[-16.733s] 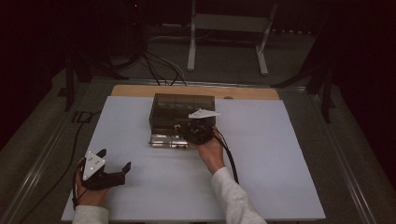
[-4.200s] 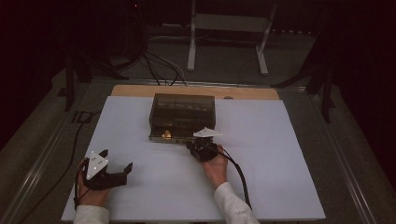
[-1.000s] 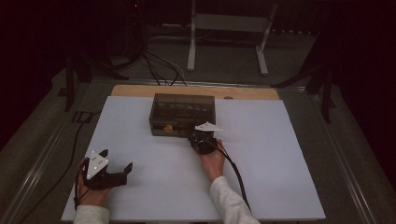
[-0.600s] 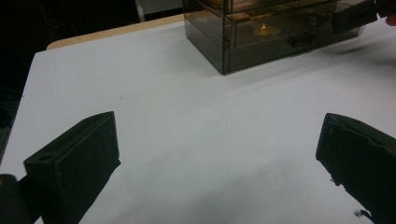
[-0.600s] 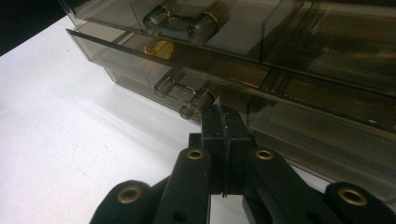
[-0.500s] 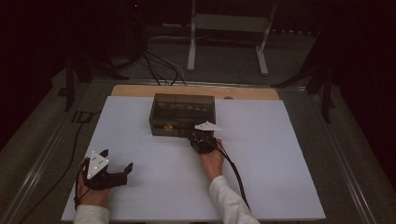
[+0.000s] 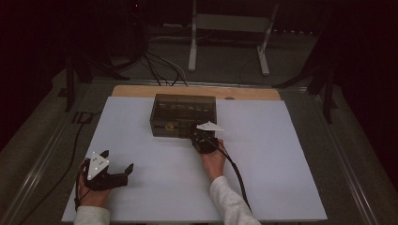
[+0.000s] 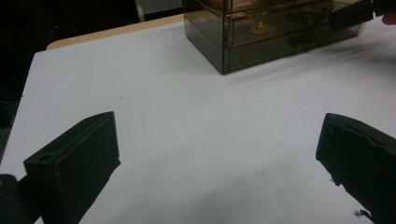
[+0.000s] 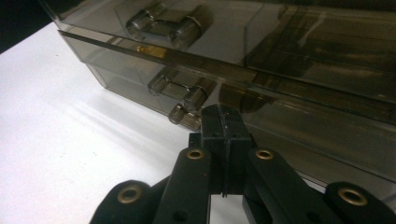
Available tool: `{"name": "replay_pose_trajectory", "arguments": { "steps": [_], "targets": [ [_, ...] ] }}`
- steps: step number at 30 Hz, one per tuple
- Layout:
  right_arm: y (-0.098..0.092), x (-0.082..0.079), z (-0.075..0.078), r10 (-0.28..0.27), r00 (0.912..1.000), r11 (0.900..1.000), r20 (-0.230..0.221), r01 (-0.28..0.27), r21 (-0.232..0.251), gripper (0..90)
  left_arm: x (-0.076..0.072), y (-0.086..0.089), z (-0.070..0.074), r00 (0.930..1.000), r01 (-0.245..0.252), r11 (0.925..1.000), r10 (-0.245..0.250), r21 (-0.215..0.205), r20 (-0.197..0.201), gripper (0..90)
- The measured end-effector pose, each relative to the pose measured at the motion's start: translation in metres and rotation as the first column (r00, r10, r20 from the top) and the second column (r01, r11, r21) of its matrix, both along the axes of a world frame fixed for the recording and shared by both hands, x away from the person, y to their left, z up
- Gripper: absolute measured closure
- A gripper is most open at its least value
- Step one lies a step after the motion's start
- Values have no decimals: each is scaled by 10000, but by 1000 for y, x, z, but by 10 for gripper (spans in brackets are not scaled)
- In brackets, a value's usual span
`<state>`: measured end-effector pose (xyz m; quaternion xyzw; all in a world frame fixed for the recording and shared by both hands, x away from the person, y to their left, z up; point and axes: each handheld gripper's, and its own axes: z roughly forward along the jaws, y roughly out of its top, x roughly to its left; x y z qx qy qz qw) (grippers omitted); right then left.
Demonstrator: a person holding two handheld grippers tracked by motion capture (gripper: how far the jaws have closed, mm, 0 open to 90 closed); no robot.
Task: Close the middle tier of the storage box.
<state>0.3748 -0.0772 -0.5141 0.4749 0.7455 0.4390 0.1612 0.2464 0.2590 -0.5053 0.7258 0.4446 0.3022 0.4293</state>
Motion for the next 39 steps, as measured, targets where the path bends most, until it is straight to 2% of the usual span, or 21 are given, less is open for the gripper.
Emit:
{"name": "replay_pose_trajectory", "arguments": {
  "steps": [16, 27, 33, 35, 39],
  "targets": [
    [1, 2, 0, -168, 9994, 9999, 301, 167, 29, 900, 0, 0, 0, 10000, 28, 10000, -28, 36, -10, 6],
    [4, 2, -2, -137, 9994, 9999, 326, 134, 91, 900, 0, -1, 0, 10000, 43, 10000, -43, 73, -18, 6],
    [4, 1, -2, -294, 9989, 9995, 354, 290, 118, 900, 0, 0, 0, 10000, 7, 10000, -7, 4, 11, 6],
    [3, 0, -1, -287, 9989, 9995, 374, 283, 122, 895, 0, 1, 0, 10000, 6, 10000, -6, 7, 7, 6],
    [-1, -3, 6, -237, 9984, 9997, 506, 232, 108, 832, 0, 0, 0, 10000, 2, 10000, -2, 18, 4, 6]
  ]
}}
